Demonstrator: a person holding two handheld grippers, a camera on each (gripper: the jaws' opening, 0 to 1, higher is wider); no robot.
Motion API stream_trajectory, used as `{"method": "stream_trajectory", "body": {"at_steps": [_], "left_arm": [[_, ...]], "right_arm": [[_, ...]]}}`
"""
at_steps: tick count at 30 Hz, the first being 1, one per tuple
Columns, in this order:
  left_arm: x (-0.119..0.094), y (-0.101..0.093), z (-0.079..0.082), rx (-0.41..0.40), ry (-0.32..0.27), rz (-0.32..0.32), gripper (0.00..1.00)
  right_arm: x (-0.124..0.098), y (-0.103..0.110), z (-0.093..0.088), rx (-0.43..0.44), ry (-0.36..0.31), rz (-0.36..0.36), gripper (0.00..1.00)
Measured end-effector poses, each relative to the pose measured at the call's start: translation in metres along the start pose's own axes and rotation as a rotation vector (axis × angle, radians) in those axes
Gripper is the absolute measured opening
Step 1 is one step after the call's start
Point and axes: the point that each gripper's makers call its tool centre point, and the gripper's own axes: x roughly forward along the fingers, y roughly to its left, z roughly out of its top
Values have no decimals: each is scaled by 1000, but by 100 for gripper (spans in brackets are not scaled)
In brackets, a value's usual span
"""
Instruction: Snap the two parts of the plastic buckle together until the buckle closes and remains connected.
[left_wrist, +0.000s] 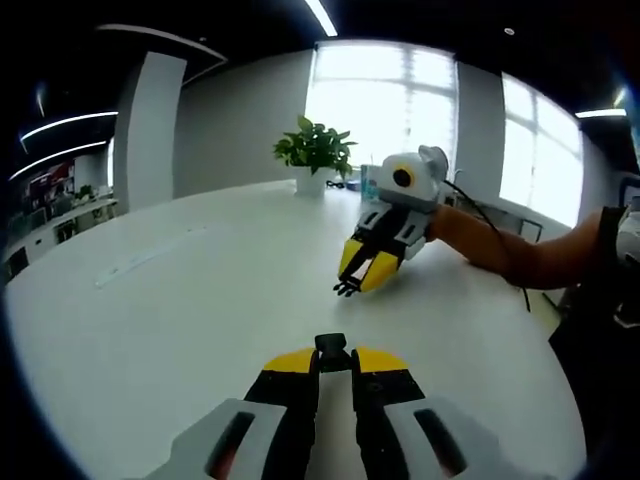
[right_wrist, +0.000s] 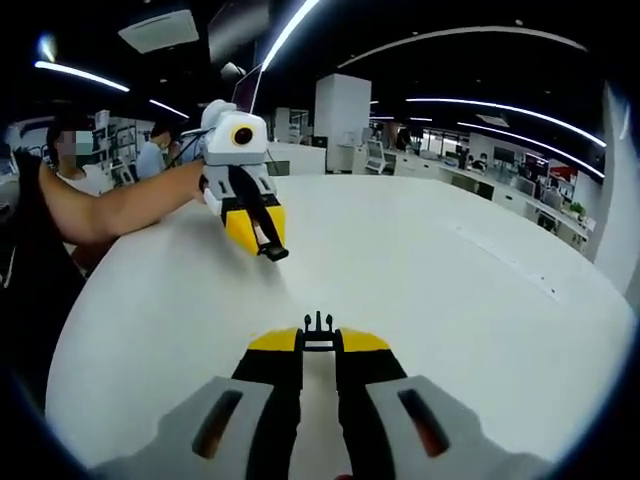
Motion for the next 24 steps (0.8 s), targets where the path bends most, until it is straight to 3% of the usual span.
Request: {"method": "stream_trajectory", "body": {"at_steps": [8,14,24], "left_arm": [[1,-15,-1,31,12,-66,11],[3,-20,-7,43,41,-90,11],[2,-30,-5,88,22,-129,11]], "right_arm": [[1,23,4,-20,-8,99,11],[2,27,0,-17,7,124,11],[4,32,-2,-30,17,153,11]]}}
